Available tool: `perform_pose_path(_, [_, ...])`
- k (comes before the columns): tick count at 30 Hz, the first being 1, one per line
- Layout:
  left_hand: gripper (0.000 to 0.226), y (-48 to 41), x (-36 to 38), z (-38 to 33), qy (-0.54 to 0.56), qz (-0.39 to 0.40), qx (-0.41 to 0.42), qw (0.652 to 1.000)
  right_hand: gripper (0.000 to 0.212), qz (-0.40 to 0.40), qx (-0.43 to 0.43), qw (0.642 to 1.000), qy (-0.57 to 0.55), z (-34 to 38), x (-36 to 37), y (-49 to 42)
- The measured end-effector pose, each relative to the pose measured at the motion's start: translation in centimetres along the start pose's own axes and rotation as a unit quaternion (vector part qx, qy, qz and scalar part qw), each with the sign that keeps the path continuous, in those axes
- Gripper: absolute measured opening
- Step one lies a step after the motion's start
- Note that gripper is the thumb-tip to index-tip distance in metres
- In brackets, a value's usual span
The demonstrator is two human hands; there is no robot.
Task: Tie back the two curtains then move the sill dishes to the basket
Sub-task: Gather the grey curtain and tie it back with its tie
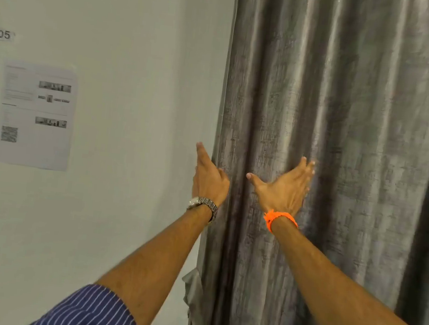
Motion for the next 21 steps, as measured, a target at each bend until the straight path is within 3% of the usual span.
perform_pose_path(14, [0.081,1.6,1.3,-3.0,-0.045,0.017,-0.048,0.998,0.148,0.098,0.06,0.991,-0.071,-2.9,1.6,-0.4])
perform_pose_path(21, [0.086,1.5,2.5,-3.3,0.01,0.086,-0.063,0.994,0.134,0.114,0.063,0.986,-0.102,-2.9,2.7,-0.1])
Point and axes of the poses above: each hand's wrist, its own y-axis away from the middle knuckle, its own x-axis out of the palm, z = x × y, the point moved 3 cm from there along -y, towards the middle knuckle, and after that the axes turned 1 degree about -x, right-handed, at the moved point
